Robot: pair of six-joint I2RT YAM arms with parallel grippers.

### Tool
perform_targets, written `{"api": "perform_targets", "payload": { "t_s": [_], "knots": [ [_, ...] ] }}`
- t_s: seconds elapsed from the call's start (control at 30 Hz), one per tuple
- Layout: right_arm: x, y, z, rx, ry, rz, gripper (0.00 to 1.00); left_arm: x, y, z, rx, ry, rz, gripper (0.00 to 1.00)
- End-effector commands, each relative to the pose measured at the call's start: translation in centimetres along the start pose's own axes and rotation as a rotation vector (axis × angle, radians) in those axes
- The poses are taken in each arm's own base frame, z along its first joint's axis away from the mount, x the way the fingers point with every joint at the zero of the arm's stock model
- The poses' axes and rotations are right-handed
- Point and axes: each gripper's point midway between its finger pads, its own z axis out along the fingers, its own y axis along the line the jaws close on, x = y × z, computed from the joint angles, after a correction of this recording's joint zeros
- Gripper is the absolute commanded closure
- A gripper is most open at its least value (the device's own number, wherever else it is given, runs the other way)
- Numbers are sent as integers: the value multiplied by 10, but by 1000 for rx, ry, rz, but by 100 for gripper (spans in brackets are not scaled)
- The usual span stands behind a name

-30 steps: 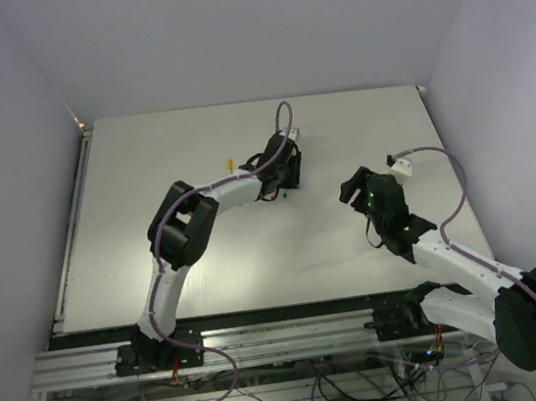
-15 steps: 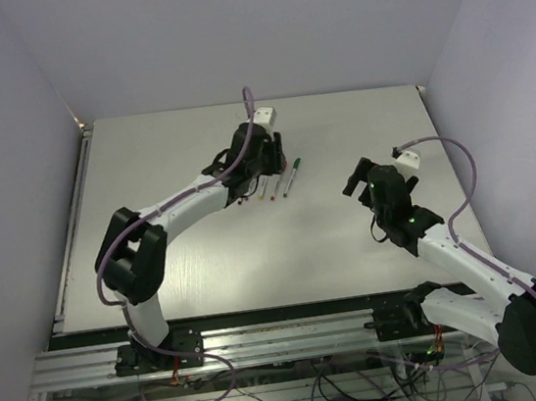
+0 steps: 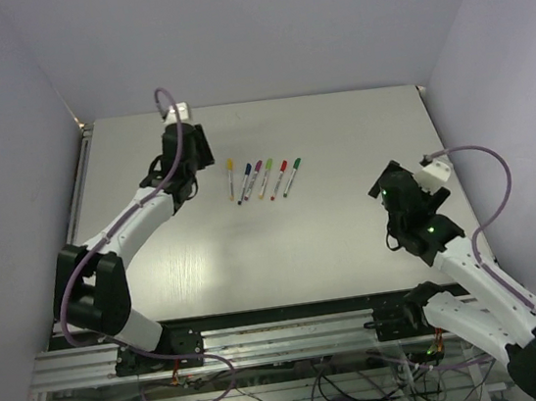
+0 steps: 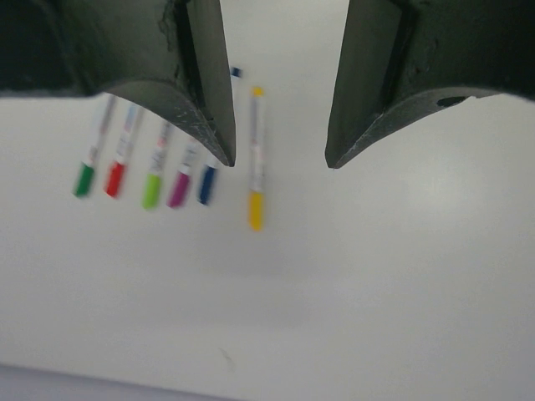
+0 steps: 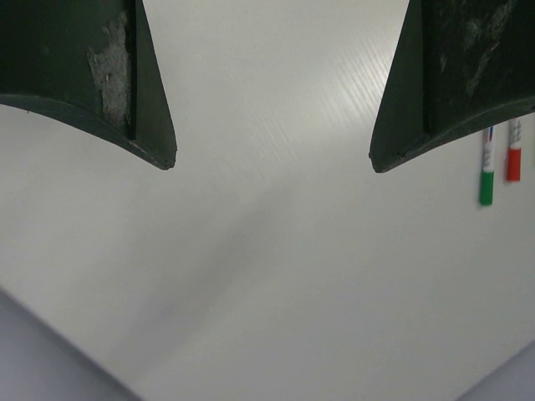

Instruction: Insert the pens into the pen caps

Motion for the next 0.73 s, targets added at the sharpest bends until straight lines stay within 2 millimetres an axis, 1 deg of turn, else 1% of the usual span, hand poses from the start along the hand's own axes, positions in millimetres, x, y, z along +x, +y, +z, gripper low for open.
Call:
{"api": "perform_targets", "payload": {
  "t_s": [0.0, 0.07, 0.13, 0.2, 0.27, 0.37, 0.43, 0.57, 0.7],
  "knots": [
    [-29, -37, -13, 142, -114, 68, 0, -30, 68, -4, -173, -84, -60, 42],
    [-33, -46, -18, 161, -135, 110, 0, -41, 90, -11, -224, -119, -85, 42],
    [-34, -54, -22, 175, -150, 142, 0, -53, 107, -22, -286, -156, -81, 42],
    [-38, -59, -25, 180, -167, 172, 0, -60, 117, -33, -338, -183, -70, 42],
    [-40, -63, -27, 183, -182, 198, 0, -66, 123, -41, -369, -206, -66, 42],
    [-43, -68, -30, 200, -197, 226, 1, -71, 125, -45, -378, -220, -65, 42],
    [-43, -72, -30, 216, -204, 234, 1, -72, 123, -45, -370, -219, -69, 42],
    [-36, -72, -26, 232, -194, 212, 3, -68, 119, -40, -345, -205, -75, 42],
    [-32, -70, -23, 255, -173, 179, 2, -65, 115, -36, -325, -198, -83, 42]
  ]
}}
